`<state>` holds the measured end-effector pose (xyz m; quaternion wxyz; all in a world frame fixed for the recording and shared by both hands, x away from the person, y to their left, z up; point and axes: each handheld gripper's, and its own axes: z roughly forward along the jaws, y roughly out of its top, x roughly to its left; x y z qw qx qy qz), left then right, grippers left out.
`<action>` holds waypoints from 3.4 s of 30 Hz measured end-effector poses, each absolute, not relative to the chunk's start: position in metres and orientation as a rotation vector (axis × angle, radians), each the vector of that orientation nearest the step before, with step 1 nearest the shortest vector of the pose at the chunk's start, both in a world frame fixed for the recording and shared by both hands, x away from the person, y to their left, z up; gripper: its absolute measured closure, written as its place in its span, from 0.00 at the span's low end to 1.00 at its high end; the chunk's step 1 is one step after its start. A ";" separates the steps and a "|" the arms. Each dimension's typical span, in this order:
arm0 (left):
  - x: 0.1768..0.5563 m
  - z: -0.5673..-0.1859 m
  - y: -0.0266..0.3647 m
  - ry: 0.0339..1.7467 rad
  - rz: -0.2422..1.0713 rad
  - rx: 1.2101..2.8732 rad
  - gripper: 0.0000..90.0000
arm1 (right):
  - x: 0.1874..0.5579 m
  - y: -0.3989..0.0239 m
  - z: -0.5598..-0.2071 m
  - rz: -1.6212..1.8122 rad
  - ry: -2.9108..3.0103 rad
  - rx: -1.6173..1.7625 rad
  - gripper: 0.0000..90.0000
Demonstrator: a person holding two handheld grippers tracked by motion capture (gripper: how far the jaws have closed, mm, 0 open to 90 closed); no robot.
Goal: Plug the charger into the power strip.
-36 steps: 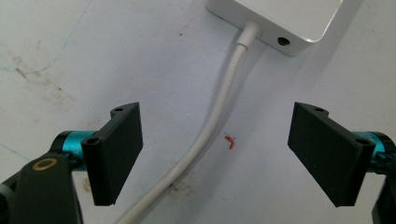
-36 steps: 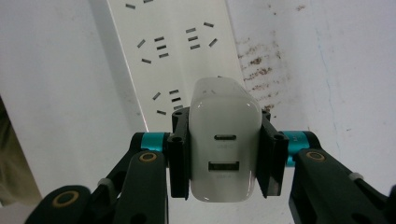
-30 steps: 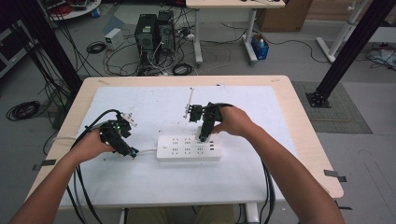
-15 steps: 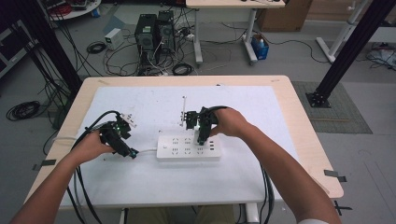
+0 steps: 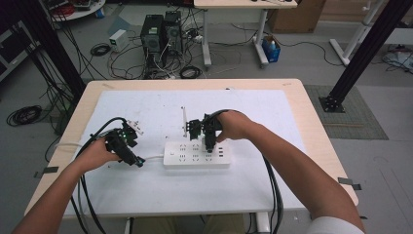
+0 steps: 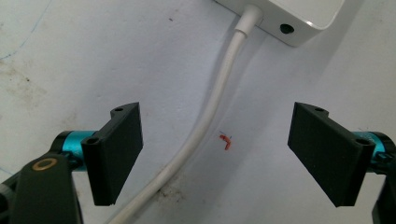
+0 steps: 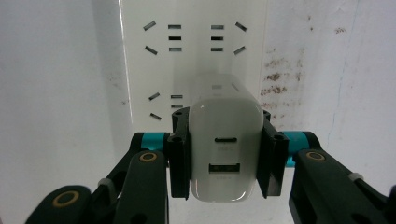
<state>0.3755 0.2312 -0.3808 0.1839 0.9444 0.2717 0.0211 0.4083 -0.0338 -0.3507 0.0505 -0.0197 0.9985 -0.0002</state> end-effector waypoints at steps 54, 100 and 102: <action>0.372 -0.381 0.234 0.807 0.069 2.606 0.20 | 0.406 -0.017 -0.374 -0.193 3.010 -0.082 0.70; 0.365 -0.378 0.249 0.874 0.131 2.477 0.20 | 0.441 -0.055 -0.332 0.637 3.045 0.506 0.11; 0.365 -0.377 0.248 0.872 0.134 2.478 0.20 | 0.442 -0.058 -0.329 0.663 3.015 0.534 0.01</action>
